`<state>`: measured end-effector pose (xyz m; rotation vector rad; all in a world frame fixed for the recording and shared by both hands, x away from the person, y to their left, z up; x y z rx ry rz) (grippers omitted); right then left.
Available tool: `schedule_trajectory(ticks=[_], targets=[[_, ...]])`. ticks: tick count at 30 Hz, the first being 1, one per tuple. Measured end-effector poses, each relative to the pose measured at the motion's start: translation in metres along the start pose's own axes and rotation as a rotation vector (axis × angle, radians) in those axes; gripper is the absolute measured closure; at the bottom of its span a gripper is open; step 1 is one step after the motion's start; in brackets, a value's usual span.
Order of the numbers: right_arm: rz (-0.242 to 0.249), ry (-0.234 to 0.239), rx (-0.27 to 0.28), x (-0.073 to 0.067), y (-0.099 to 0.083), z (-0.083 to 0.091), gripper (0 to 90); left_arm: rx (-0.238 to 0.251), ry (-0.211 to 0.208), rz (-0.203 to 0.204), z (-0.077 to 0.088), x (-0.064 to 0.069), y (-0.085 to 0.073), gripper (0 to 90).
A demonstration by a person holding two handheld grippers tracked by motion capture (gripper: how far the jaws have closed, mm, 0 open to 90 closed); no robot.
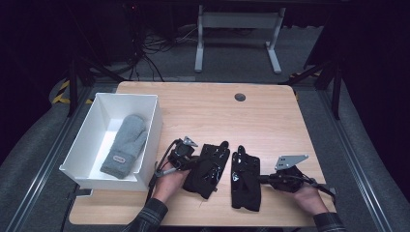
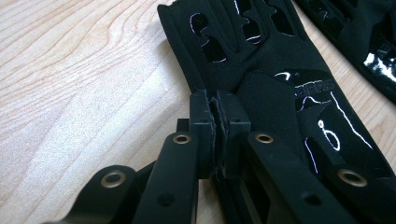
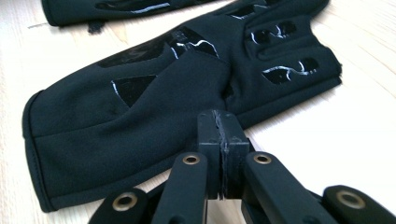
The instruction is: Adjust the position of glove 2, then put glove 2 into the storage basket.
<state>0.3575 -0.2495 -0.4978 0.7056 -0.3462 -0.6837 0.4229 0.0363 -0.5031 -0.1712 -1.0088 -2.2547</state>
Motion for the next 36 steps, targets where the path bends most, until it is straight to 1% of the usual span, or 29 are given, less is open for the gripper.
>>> schedule_trajectory(ticks=[2,3,5,7,10,13,16,18,19,22,23,26,27,28,30,32,34,36], targets=[[-0.011,0.022,0.007,-0.002,0.002,-0.002,89.7,-0.002,-0.004,-0.003,0.000,0.001,0.000,86.8],[0.001,0.013,0.001,-0.003,0.003,-0.003,89.7,0.000,-0.012,-0.002,0.000,0.001,0.000,86.9],[0.009,0.020,0.009,-0.006,0.008,-0.005,89.8,0.004,-0.023,0.007,-0.001,0.000,0.001,87.1],[0.015,0.022,0.007,-0.008,0.010,-0.006,89.8,0.008,-0.028,0.012,-0.001,0.000,0.001,87.2],[0.018,0.040,0.006,-0.010,0.011,-0.010,89.8,0.017,-0.036,0.022,0.000,0.001,0.001,87.4],[0.016,0.046,0.008,-0.011,0.011,-0.010,89.8,0.031,-0.064,0.038,0.001,0.002,0.003,87.6],[0.017,0.049,0.009,-0.011,0.011,-0.011,89.8,0.049,-0.080,0.035,0.003,0.006,0.008,87.6],[0.017,0.049,0.009,-0.010,0.011,-0.012,89.8,0.066,-0.098,0.034,0.007,0.008,0.012,87.7],[0.017,0.049,0.009,-0.010,0.011,-0.012,89.8,0.066,-0.098,0.034,0.007,0.008,0.012,87.8],[0.018,0.053,0.010,-0.010,0.013,-0.014,89.8,0.108,-0.145,0.052,0.012,0.012,0.020,87.8],[0.019,0.057,0.011,-0.010,0.013,-0.014,89.8,0.110,-0.160,0.048,0.014,0.013,0.022,87.9],[0.017,0.057,0.015,-0.009,0.014,-0.016,89.9,0.132,-0.185,0.042,0.018,0.019,0.031,88.0],[0.016,0.056,0.015,-0.009,0.015,-0.017,89.9,0.146,-0.199,0.040,0.020,0.022,0.035,88.0],[0.024,0.047,0.017,-0.010,0.016,-0.018,89.9,0.149,-0.211,0.038,0.021,0.024,0.038,88.0],[0.037,0.040,0.019,-0.012,0.019,-0.021,89.9,0.142,-0.205,0.021,0.022,0.026,0.043,88.0],[0.047,0.033,0.020,-0.013,0.022,-0.024,89.9,0.157,-0.217,0.018,0.023,0.030,0.049,88.1],[0.039,0.039,0.028,-0.013,0.025,-0.027,89.9,0.164,-0.229,0.011,0.025,0.033,0.053,88.2],[0.036,0.036,0.030,-0.011,0.026,-0.028,89.9,0.163,-0.239,-0.001,0.026,0.037,0.058,88.2]])
Point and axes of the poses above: each handheld gripper's, and its own axes: z roughly backward along the jaws, y roughly out of its top, x roughly to its right, the point moved 6 cm from there along -z, roughly forward along the jaws, and after that the axes turned 14 degrees about -y, right-handed, at the moved point
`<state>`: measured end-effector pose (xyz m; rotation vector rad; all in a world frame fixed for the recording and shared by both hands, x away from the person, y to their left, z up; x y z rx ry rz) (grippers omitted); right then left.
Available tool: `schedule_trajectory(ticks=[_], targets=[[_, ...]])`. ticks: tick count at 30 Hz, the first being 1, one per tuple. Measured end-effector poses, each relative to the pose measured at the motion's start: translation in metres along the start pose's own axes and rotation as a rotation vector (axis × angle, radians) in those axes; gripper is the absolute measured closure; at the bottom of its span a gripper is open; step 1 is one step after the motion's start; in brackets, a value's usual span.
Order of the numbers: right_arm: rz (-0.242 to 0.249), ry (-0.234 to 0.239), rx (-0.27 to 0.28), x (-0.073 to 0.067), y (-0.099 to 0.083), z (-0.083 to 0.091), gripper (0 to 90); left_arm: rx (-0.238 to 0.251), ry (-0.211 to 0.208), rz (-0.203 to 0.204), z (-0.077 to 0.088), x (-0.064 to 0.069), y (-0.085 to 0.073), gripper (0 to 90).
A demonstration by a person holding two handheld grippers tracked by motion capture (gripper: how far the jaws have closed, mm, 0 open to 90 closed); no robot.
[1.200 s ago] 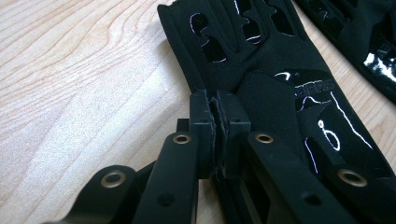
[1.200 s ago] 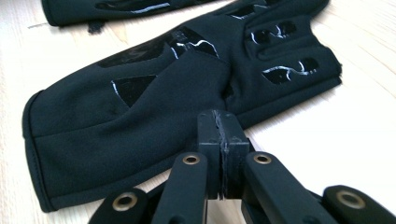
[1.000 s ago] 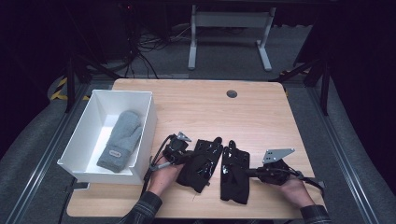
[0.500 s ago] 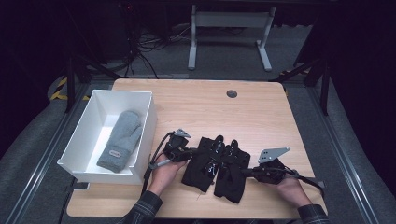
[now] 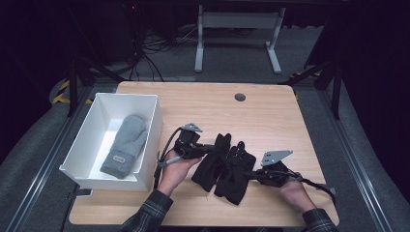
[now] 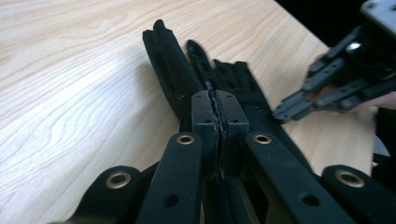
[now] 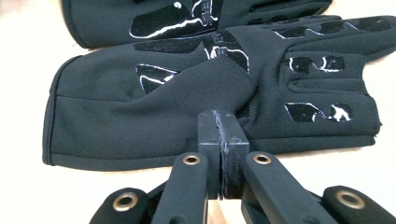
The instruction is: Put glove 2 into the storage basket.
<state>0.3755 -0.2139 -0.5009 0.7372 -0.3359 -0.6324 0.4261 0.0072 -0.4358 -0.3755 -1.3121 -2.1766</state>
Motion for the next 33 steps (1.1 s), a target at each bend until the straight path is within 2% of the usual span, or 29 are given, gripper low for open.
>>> schedule_trajectory(ticks=[5,7,16,24,33], targets=[[-0.003,-0.013,-0.001,0.002,0.004,-0.004,89.9,0.006,-0.043,-0.002,-0.007,0.008,0.008,88.2],[0.003,-0.012,0.001,0.001,0.006,-0.006,89.9,-0.006,-0.036,-0.014,-0.011,0.010,0.009,88.3],[0.011,-0.026,0.012,0.001,0.013,-0.014,89.9,-0.024,-0.056,-0.027,-0.028,0.019,0.016,88.4],[0.017,-0.026,0.022,0.000,0.017,-0.019,89.9,-0.040,-0.082,-0.023,-0.047,0.022,0.015,88.5],[0.016,-0.027,0.026,-0.001,0.019,-0.023,90.0,-0.074,-0.108,-0.003,-0.072,0.023,0.006,88.5]])
Point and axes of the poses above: each handheld gripper's, and its own axes: z roughly backward along the jaws, y roughly out of its top, x roughly to its right, the point moved 6 cm from there along -z, roughly forward along the jaws, and after that the axes turned 14 degrees about -y, right-handed, at the moved point
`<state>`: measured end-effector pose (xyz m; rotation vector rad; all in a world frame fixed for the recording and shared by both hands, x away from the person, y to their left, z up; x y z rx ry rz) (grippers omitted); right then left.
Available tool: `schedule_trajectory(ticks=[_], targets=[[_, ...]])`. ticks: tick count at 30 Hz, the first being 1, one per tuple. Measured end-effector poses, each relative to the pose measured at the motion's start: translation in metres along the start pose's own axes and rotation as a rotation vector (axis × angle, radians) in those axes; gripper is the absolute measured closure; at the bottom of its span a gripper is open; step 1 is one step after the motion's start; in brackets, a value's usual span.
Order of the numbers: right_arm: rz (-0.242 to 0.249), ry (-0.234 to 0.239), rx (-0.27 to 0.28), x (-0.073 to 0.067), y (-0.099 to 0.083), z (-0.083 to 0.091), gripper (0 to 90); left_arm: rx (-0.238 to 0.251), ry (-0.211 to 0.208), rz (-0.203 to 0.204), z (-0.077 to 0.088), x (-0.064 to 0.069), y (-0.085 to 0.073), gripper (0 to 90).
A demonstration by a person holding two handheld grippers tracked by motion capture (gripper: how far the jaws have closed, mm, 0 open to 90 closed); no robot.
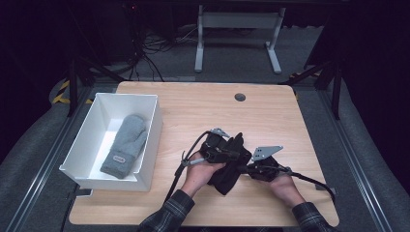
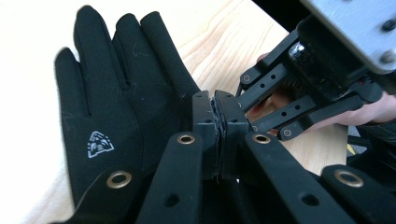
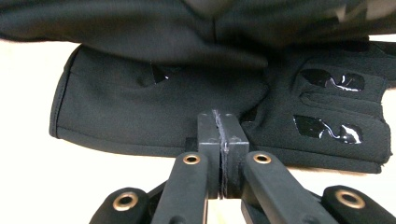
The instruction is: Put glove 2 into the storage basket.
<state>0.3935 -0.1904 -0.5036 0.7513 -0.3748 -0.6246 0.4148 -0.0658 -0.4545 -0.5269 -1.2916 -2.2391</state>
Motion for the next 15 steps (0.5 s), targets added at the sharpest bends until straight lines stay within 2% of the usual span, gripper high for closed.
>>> schedule_trajectory(ticks=[4,9,10,11,12,13,15], targets=[[-0.001,-0.002,0.004,0.000,0.000,-0.001,90.0,-0.020,-0.004,0.001,-0.012,-0.001,-0.005,88.5],[0.011,-0.016,-0.008,0.003,-0.002,0.005,89.6,-0.039,-0.005,0.014,-0.020,-0.007,-0.011,88.5],[0.002,-0.027,-0.004,0.007,-0.003,0.008,89.2,-0.048,-0.004,0.017,-0.023,-0.008,-0.013,88.4],[-0.014,-0.052,-0.007,0.015,-0.005,0.012,84.8,-0.048,-0.004,0.017,-0.023,-0.008,-0.013,88.3],[-0.014,-0.052,-0.007,0.015,-0.005,0.012,84.8,-0.055,-0.002,0.018,-0.025,-0.009,-0.015,88.3],[-0.029,-0.067,-0.007,0.020,-0.006,0.015,80.9,-0.063,-0.001,0.015,-0.027,-0.011,-0.017,88.2],[-0.083,-0.089,0.014,0.033,-0.009,0.022,74.7,-0.078,0.002,0.020,-0.031,-0.013,-0.020,88.1]])
Point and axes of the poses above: each handheld gripper's, and its own axes: z roughly backward along the jaws, y roughly out of its top, x roughly to its right, the point moved 6 cm from there along -z, roughly forward along the jaws, and after that the axes turned 14 degrees about -y, right-handed, at the moved point
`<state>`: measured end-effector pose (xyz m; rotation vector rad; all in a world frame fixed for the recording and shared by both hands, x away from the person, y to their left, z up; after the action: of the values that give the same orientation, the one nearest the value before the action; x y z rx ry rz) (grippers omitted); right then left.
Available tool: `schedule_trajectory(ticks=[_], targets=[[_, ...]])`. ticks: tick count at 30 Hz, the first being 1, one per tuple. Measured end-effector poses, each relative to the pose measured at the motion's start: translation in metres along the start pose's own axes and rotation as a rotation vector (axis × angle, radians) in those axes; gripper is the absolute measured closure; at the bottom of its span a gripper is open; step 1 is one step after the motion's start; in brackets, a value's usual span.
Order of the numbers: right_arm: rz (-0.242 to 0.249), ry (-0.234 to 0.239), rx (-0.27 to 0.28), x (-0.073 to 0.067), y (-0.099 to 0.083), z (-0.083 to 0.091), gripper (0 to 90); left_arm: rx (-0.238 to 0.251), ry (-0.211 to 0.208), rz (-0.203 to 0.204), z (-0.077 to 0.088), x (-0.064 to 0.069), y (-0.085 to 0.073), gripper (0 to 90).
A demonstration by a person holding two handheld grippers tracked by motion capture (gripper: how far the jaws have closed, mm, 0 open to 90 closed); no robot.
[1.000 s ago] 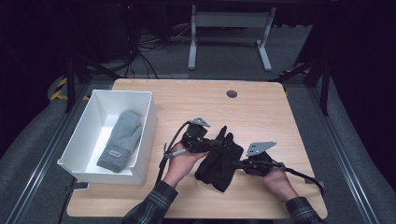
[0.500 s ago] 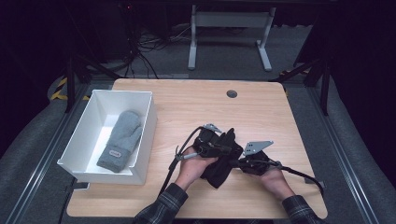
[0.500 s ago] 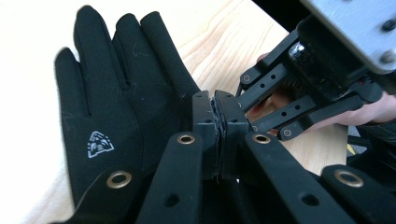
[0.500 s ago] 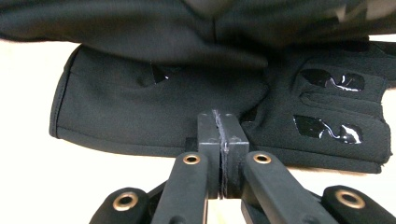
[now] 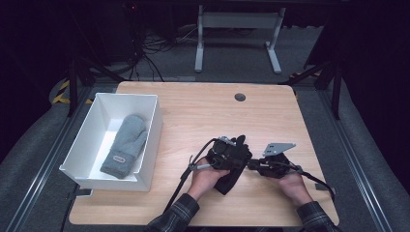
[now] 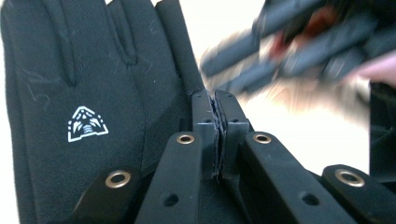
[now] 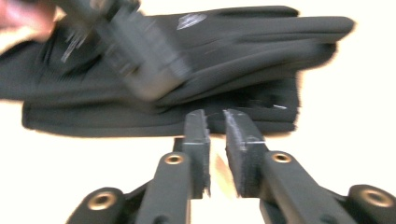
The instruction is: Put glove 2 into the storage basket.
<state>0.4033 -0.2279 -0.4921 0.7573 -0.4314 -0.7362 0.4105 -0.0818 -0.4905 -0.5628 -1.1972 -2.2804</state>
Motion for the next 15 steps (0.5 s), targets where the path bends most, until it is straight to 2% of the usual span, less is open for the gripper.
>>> schedule_trajectory(ticks=[4,5,8,10,11,14,15], targets=[[-0.056,-0.063,0.023,0.020,-0.003,0.006,55.3,-0.013,0.011,-0.017,-0.004,0.000,-0.002,87.2],[-0.063,-0.105,0.025,0.026,-0.004,0.007,49.0,-0.015,0.010,-0.026,-0.003,0.001,-0.002,85.8],[-0.082,-0.147,0.021,0.036,-0.008,0.008,39.5,-0.009,0.033,-0.056,0.003,0.006,0.000,73.4],[-0.083,-0.170,0.004,0.041,-0.011,0.007,34.3,-0.007,0.047,-0.076,0.009,0.009,0.000,70.4],[-0.080,-0.188,-0.007,0.042,-0.012,0.006,31.7,-0.014,0.056,-0.084,0.011,0.010,0.000,70.8],[-0.060,-0.214,-0.023,0.045,-0.013,0.004,31.2,-0.018,0.039,-0.081,0.014,0.012,-0.003,84.5],[-0.051,-0.227,-0.032,0.045,-0.015,0.003,31.0,-0.042,0.022,-0.083,0.013,0.016,-0.007,89.1]])
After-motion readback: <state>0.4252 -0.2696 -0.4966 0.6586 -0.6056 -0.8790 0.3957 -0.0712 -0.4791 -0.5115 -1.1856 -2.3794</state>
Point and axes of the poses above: each handheld gripper's, and its own axes: z roughly backward along the jaws, y roughly out of its top, x roughly to its right, the point moved 6 cm from there along -z, roughly forward along the jaws, and after that the axes turned 14 degrees about -y, right-handed, at the moved point
